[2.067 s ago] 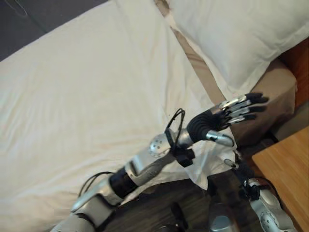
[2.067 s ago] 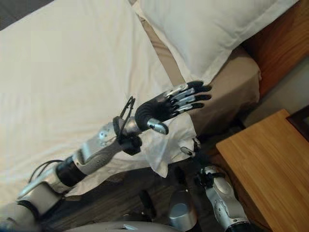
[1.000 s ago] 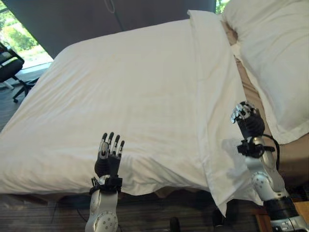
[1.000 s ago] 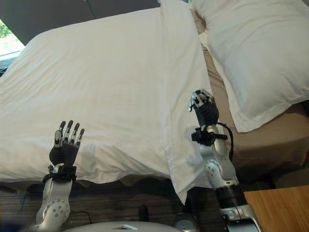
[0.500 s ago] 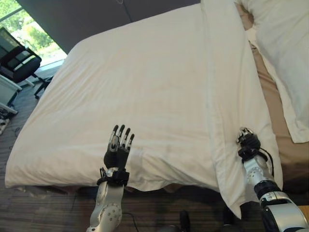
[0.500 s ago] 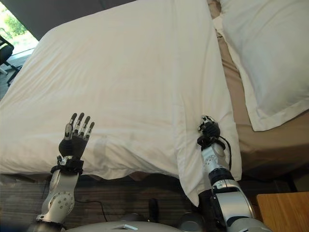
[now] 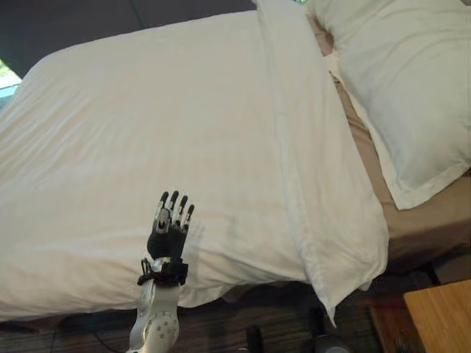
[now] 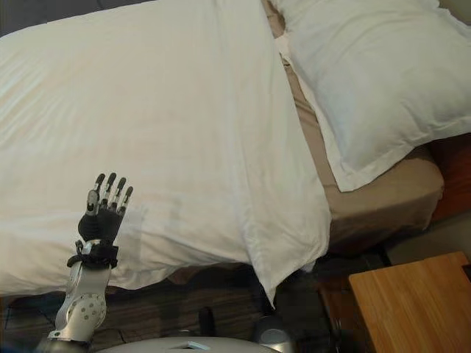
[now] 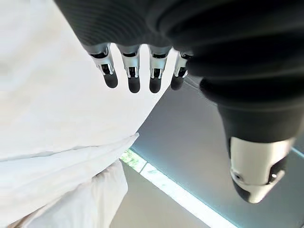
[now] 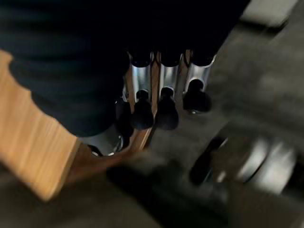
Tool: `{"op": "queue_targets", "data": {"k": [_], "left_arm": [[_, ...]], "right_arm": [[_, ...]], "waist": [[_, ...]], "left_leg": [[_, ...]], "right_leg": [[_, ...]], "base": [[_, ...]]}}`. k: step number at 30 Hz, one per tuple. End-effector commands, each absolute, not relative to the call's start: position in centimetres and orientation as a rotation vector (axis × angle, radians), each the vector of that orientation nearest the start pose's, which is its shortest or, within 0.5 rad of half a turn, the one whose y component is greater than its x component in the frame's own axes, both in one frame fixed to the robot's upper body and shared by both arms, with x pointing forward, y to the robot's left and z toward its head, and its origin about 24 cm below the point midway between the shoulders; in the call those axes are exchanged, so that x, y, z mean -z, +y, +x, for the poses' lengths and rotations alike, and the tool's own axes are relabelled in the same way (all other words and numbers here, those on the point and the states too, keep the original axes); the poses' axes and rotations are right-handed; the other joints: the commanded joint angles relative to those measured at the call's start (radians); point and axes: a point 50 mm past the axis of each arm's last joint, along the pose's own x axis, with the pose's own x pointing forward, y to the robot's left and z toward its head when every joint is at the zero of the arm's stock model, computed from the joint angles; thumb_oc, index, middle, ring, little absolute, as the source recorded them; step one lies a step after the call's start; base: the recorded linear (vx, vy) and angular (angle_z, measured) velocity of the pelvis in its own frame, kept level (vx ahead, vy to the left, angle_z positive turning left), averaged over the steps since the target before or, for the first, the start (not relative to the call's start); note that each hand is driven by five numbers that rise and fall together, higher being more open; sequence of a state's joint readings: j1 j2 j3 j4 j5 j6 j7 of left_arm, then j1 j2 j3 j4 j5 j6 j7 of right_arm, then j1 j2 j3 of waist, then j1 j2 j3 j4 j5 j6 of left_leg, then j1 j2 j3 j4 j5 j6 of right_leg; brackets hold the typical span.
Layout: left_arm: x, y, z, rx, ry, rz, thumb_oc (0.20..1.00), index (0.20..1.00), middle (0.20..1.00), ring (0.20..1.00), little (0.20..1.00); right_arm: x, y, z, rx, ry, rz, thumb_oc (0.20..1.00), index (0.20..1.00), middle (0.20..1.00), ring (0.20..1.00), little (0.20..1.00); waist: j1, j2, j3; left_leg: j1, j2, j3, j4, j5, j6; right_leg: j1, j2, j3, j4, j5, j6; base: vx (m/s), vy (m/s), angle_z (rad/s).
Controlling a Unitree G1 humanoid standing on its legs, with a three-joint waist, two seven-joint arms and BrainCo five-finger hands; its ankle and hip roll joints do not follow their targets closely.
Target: Making the bed.
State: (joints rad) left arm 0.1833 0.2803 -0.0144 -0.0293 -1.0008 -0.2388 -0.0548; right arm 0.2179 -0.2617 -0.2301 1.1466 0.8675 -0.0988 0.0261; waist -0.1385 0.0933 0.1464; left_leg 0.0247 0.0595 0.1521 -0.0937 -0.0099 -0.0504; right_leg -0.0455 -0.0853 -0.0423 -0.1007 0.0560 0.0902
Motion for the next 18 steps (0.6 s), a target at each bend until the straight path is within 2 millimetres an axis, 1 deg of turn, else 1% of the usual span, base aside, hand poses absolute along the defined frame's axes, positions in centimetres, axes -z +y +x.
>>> {"op": "queue_targets", "data": {"k": [1,2,3,4,5,6,7,8,9,10,11,12,13,14,15,17,18], "left_arm": [[-5.1,23.2,21.7,-0.099,-0.210,-0.623,1.000,1.000,1.000,1.000,1.000],[-4.4,23.2,21.5,-0.098,-0.162,-0.583,1.000,1.000,1.000,1.000,1.000],[-4.2,23.2,21.3,-0.100,-0.144,-0.560,1.000,1.000,1.000,1.000,1.000],[-3.5,23.2,20.9,-0.097,-0.100,-0.515,1.000,1.000,1.000,1.000,1.000],[-3.5,23.2,20.9,-0.097,-0.100,-0.515,1.000,1.000,1.000,1.000,1.000],[-3.1,23.2,20.7,-0.097,-0.073,-0.486,1.000,1.000,1.000,1.000,1.000],[-2.4,22.9,20.4,-0.084,-0.030,-0.437,1.000,1.000,1.000,1.000,1.000],[-2.5,22.6,20.3,-0.060,-0.023,-0.416,1.000,1.000,1.000,1.000,1.000],[-2.1,22.4,20.1,-0.042,0.003,-0.391,1.000,1.000,1.000,1.000,1.000],[-1.5,21.9,19.7,-0.030,0.034,-0.396,1.000,1.000,1.000,1.000,1.000],[-1.1,21.4,19.6,-0.004,0.059,-0.404,1.000,1.000,1.000,1.000,1.000],[-0.9,20.9,19.5,0.010,0.075,-0.409,1.000,1.000,1.000,1.000,1.000],[-0.7,20.4,19.4,0.024,0.083,-0.425,1.000,1.000,1.000,1.000,1.000],[-0.5,20.1,19.3,0.035,0.094,-0.438,1.000,1.000,1.000,1.000,1.000],[-0.4,19.3,19.4,0.055,0.098,-0.477,1.000,1.000,1.000,1.000,1.000],[-0.6,17.7,19.8,0.133,0.102,-0.482,1.000,1.000,1.000,1.000,1.000],[-0.8,17.3,19.8,0.163,0.102,-0.463,1.000,1.000,1.000,1.000,1.000]], "right_arm": [[13.0,-30.4,8.6,0.885,0.685,0.586,0.200,0.200,0.200,0.200,0.200],[10.3,-32.3,11.7,0.862,0.515,0.517,0.200,0.200,0.200,0.200,0.200],[8.1,-33.2,13.6,0.826,0.404,0.445,0.200,0.200,0.200,0.200,0.200],[3.8,-34.0,16.6,0.757,0.217,0.291,0.200,0.200,0.200,0.200,0.200],[3.8,-33.9,16.6,0.757,0.217,0.291,0.300,0.300,0.300,0.300,0.300],[0.9,-33.9,18.1,0.692,0.110,0.179,0.849,0.849,0.849,0.849,0.849],[-2.7,-33.5,19.5,0.632,-0.036,0.077,1.000,1.000,1.000,1.000,1.000],[-3.3,-33.5,19.7,0.632,-0.065,0.051,1.000,1.000,1.000,1.000,1.000],[-4.9,-32.8,20.5,0.588,-0.135,0.010,1.000,1.000,1.000,1.000,1.000],[-7.0,-31.5,21.3,0.513,-0.229,-0.023,1.000,1.000,1.000,1.000,1.000],[-7.3,-30.7,21.6,0.476,-0.247,-0.009,1.000,1.000,1.000,1.000,1.000],[-8.2,-29.2,22.2,0.391,-0.289,-0.007,1.000,1.000,1.000,1.000,1.000],[-8.6,-28.0,22.5,0.326,-0.303,-0.009,1.000,1.000,1.000,1.000,1.000],[-8.7,-27.2,22.6,0.282,-0.303,-0.027,1.000,1.000,1.000,1.000,1.000],[-8.6,-25.2,22.9,0.179,-0.294,-0.038,1.000,1.000,1.000,1.000,1.000],[-7.2,-21.3,23.2,-0.015,-0.228,-0.019,1.000,1.000,1.000,1.000,1.000],[-6.7,-20.5,23.1,-0.052,-0.199,-0.019,1.000,1.000,1.000,1.000,1.000]], "waist": [[-0.008,-0.020,-0.012],[-0.014,-0.021,-0.020],[-0.018,-0.021,-0.022],[-0.019,-0.024,-0.031],[-0.019,-0.025,-0.033],[-0.019,-0.026,-0.037],[-0.019,-0.028,-0.041],[-0.017,-0.031,-0.047],[-0.015,-0.036,-0.053],[-0.014,-0.041,-0.056],[-0.012,-0.047,-0.060],[-0.009,-0.052,-0.061],[-0.006,-0.057,-0.065],[-0.004,-0.062,-0.067],[0.002,-0.071,-0.072],[0.011,-0.084,-0.074],[0.015,-0.087,-0.075]], "left_leg": [[0.044,0.045,0.000,0.006,0.013,-0.051],[0.048,0.044,-0.004,0.006,0.008,-0.048],[0.055,0.043,-0.003,0.006,0.003,-0.046],[0.058,0.042,-0.003,0.006,0.000,-0.042],[0.054,0.042,-0.003,0.006,0.003,-0.042],[0.056,0.041,-0.004,0.006,0.002,-0.040],[0.061,0.042,-0.003,0.006,-0.004,-0.036],[0.057,0.041,-0.003,0.006,-0.001,-0.034],[0.058,0.041,-0.001,0.006,-0.002,-0.032],[0.058,0.041,0.002,0.006,-0.003,-0.030],[0.061,0.041,0.004,0.006,-0.005,-0.028],[0.065,0.043,0.007,0.006,-0.004,-0.026],[0.068,0.044,0.009,0.006,-0.005,-0.025],[0.070,0.044,0.010,0.006,-0.005,-0.024],[0.075,0.044,0.010,0.006,-0.004,-0.022],[0.082,0.044,0.006,0.006,-0.002,-0.022],[0.082,0.044,0.003,0.006,-0.002,-0.020]], "right_leg": [[0.036,-0.045,0.020,0.013,-0.007,0.050],[0.040,-0.047,0.023,0.013,-0.005,0.051],[0.046,-0.047,0.023,0.014,-0.007,0.052],[0.049,-0.048,0.025,0.013,-0.005,0.053],[0.046,-0.048,0.025,0.013,-0.002,0.052],[0.046,-0.047,0.026,0.013,0.000,0.052],[0.050,-0.047,0.029,0.013,-0.002,0.053],[0.045,-0.047,0.030,0.013,0.002,0.052],[0.044,-0.046,0.032,0.013,0.003,0.052],[0.042,-0.045,0.034,0.013,0.005,0.051],[0.044,-0.044,0.036,0.013,0.006,0.051],[0.045,-0.042,0.039,0.013,0.007,0.051],[0.046,-0.041,0.040,0.013,0.007,0.050],[0.048,-0.040,0.042,0.013,0.007,0.050],[0.051,-0.038,0.043,0.013,0.007,0.050],[0.062,-0.039,0.040,0.013,0.007,0.052],[0.065,-0.040,0.037,0.013,0.006,0.052]], "base": [[0.00,0.049,-0.02],[0.01,0.056,0.01],[0.00,0.070,0.02],[-0.01,0.037,-0.05],[-0.02,0.036,-0.03],[0.00,0.029,-0.04],[-0.01,0.038,0.00],[-0.02,0.032,0.04],[-0.05,0.024,0.08],[-0.03,0.021,0.07],[-0.04,0.024,0.02],[-0.03,0.021,-0.03],[-0.04,0.018,-0.08],[-0.06,0.005,-0.12],[-0.08,-0.003,-0.10],[-0.08,-0.006,0.00],[-0.07,-0.006,0.06]]}}
